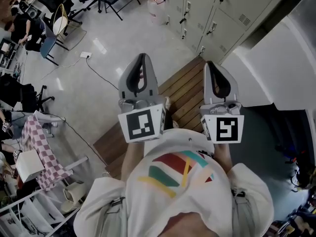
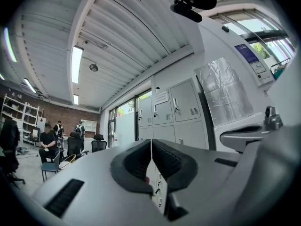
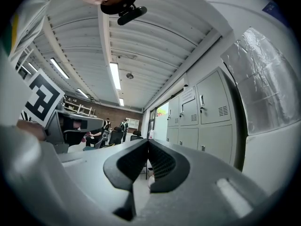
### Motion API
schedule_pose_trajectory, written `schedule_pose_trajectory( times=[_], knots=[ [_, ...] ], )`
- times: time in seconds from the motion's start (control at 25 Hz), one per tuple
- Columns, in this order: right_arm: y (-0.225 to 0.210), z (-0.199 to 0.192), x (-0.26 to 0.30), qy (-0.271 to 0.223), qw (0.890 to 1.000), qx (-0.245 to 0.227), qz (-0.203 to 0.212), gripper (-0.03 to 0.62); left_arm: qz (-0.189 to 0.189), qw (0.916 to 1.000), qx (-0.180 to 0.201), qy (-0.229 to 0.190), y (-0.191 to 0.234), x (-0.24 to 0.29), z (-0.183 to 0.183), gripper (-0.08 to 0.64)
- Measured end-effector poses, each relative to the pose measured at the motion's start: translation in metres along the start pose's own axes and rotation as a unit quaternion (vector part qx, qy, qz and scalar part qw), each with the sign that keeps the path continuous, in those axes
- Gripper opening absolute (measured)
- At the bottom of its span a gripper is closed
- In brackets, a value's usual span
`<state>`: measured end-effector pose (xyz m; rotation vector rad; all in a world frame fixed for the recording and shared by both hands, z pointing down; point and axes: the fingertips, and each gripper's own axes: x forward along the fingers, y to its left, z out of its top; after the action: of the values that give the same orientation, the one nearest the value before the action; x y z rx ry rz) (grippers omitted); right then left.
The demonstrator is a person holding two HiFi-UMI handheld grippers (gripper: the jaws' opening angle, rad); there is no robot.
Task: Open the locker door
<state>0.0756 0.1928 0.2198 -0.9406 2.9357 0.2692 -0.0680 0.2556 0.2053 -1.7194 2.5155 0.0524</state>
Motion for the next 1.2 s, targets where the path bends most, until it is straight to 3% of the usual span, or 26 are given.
schedule_pose_trajectory(
  times=[0.28,0.44,0.64,0.8,1.0,1.2],
  knots=[
    [-0.013,-0.007,0.024,-0.003,1.0,-0.024,-0.015,0.005,0.003,0.9997,-0.009,-0.022,0.018,0.045,0.0,0.018],
    [-0.035,-0.026,0.054,-0.016,0.999,-0.008,-0.031,0.005,0.002,0.9991,0.009,-0.042,0.028,0.087,-0.018,0.017],
    [-0.062,-0.073,0.133,-0.027,0.998,-0.015,-0.048,0.005,0.012,0.9984,0.008,-0.055,0.063,0.167,-0.059,0.017],
    [-0.069,-0.09,0.203,-0.024,0.999,-0.01,-0.034,0.005,0.002,0.9983,0.021,-0.055,0.084,0.228,-0.067,0.017],
    [-0.069,-0.104,0.277,-0.013,0.999,-0.013,-0.032,0.005,-0.013,0.9991,-0.01,-0.04,0.112,0.293,-0.093,0.017],
    [-0.08,-0.112,0.32,0.002,0.999,-0.013,-0.038,0.005,-0.039,0.9983,-0.036,-0.026,0.113,0.345,-0.104,0.017]
  ],
)
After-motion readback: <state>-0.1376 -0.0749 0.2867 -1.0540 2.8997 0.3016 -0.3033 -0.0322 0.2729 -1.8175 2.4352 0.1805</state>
